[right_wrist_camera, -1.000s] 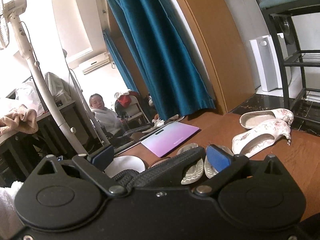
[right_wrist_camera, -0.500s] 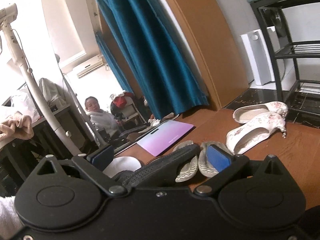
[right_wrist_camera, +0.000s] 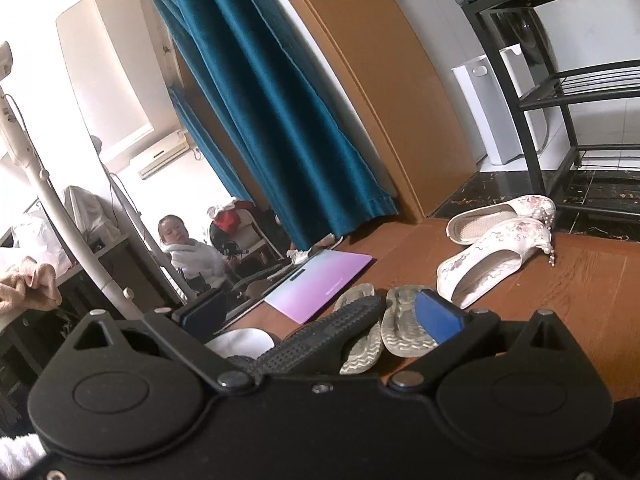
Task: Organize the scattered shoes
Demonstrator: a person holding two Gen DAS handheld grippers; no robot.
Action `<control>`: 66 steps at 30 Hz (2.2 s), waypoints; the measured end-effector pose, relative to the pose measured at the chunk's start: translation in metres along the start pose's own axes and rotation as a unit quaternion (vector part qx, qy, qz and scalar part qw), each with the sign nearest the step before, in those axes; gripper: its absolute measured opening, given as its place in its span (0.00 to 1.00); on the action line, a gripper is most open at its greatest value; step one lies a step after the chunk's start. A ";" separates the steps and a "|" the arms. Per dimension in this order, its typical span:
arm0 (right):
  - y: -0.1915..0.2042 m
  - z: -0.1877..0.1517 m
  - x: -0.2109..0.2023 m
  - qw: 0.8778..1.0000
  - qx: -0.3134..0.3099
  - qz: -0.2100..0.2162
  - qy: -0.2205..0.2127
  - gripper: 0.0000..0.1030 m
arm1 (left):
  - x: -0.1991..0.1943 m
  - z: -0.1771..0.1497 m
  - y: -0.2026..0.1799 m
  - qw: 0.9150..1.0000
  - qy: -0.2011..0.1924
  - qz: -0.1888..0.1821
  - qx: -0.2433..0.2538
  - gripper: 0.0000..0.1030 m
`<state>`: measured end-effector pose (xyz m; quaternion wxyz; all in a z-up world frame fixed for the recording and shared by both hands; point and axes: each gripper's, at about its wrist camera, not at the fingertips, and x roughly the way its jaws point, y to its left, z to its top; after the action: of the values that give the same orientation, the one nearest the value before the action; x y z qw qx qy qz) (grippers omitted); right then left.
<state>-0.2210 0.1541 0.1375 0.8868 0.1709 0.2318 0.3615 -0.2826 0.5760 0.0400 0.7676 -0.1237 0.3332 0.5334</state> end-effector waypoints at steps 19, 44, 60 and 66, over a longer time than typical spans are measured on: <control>-0.054 0.029 -0.044 0.989 0.087 -0.057 -0.104 1.00 | -0.154 0.055 -0.062 0.963 -0.251 -0.086 0.040 0.10; -0.194 0.031 -0.158 0.919 0.232 -0.202 -0.246 1.00 | -0.216 -0.048 -0.304 0.865 -0.064 -0.426 0.258 0.12; -0.289 -0.011 -0.174 0.880 0.349 -0.247 -0.207 1.00 | -0.276 -0.170 -0.470 0.750 -0.062 -0.416 0.510 0.51; -0.295 -0.015 -0.155 0.900 0.322 -0.259 -0.135 1.00 | -0.277 -0.119 -0.422 0.782 -0.096 -0.430 0.440 0.81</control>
<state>-0.1610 -0.1561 0.0303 0.8686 0.4280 0.2498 -0.0022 -0.0052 0.1383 0.0596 0.9164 0.1492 0.3684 -0.0477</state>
